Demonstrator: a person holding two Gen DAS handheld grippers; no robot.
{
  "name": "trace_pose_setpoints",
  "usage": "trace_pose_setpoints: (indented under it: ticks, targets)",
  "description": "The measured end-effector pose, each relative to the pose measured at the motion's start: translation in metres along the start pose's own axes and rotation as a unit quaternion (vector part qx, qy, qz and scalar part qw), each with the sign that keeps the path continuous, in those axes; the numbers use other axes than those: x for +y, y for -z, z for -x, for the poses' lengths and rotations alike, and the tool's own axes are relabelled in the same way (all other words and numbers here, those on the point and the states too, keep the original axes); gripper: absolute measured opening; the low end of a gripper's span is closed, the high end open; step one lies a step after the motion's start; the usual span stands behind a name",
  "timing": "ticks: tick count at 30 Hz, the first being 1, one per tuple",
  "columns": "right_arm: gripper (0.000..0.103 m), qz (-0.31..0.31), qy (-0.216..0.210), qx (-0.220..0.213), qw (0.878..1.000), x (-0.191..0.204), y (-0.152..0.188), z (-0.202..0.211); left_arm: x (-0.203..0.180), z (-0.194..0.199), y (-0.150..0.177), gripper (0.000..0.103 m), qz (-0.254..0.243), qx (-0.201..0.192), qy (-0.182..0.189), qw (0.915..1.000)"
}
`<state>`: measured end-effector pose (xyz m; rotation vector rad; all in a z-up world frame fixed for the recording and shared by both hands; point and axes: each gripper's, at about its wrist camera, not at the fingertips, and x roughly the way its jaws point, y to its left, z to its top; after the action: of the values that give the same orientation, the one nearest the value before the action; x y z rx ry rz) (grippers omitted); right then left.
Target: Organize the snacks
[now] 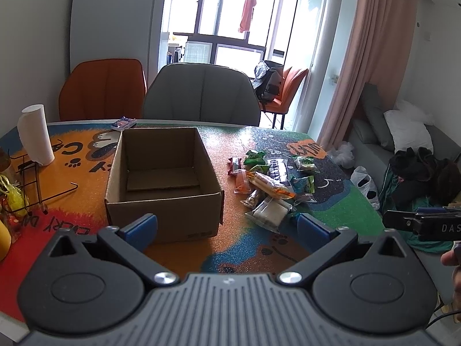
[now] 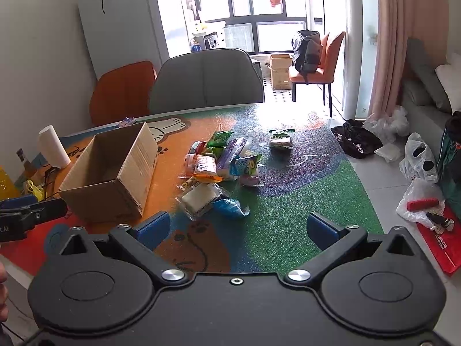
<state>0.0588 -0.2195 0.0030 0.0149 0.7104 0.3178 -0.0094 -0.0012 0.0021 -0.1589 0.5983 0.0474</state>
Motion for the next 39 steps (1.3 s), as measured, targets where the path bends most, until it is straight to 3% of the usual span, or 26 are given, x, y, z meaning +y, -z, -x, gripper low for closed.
trace_pose_setpoints:
  ticks: [22, 27, 35, 39]
  targets:
    - [0.103, -0.011, -0.02, 0.014, 1.0, -0.019, -0.005, -0.03, -0.015, -0.04, -0.007, 0.103, 0.004, 0.002, 0.051, 0.9987]
    - [0.091, -0.003, -0.031, 0.023, 0.999, -0.02, -0.006, -0.046, -0.025, -0.059, -0.007, 0.103, 0.001, 0.005, 0.067, 0.9977]
    - [0.091, -0.005, -0.048, 0.039, 0.998, -0.03, -0.006, -0.072, -0.038, -0.089, -0.006, 0.1, -0.003, 0.018, 0.089, 0.9958]
    - [0.081, -0.011, -0.063, 0.05, 0.997, -0.035, -0.006, -0.087, -0.044, -0.104, -0.004, 0.095, -0.003, 0.031, 0.104, 0.9941]
